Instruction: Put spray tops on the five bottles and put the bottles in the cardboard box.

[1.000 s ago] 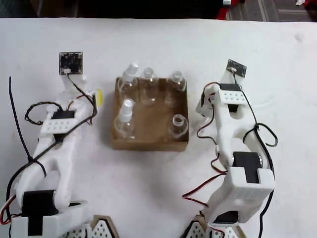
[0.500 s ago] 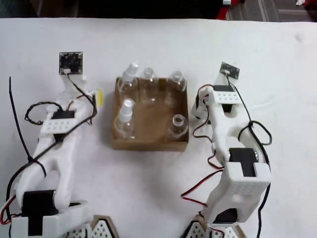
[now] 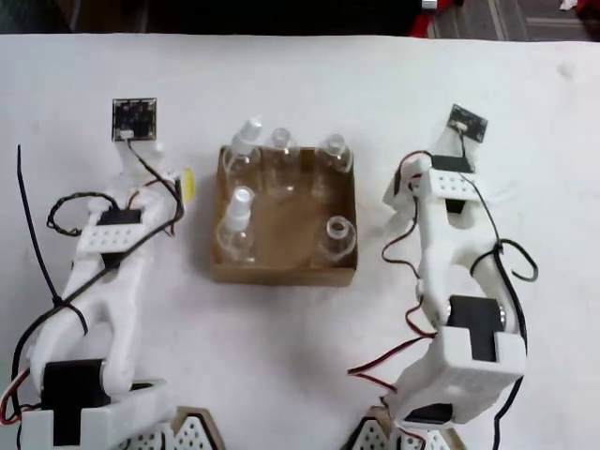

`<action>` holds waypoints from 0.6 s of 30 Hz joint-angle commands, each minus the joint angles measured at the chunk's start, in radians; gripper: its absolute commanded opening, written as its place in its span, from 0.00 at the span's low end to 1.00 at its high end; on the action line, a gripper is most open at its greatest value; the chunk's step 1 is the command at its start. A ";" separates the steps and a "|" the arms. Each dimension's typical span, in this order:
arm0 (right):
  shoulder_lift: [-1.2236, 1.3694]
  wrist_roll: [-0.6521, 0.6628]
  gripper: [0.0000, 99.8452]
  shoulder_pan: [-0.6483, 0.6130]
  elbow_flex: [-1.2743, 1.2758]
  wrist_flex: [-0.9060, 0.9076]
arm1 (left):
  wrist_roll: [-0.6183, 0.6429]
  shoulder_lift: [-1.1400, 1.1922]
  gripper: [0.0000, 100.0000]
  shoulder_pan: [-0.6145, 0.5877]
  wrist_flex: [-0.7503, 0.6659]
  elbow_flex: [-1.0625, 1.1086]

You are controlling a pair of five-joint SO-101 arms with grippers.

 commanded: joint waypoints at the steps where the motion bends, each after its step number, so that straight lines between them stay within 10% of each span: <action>1: -0.067 -0.005 0.04 0.013 -0.003 0.007 | -0.011 -0.048 0.20 0.008 -0.029 -0.002; 18: -0.071 -0.006 0.04 0.010 -0.048 0.005 | -0.011 -0.047 0.20 0.008 -0.031 -0.002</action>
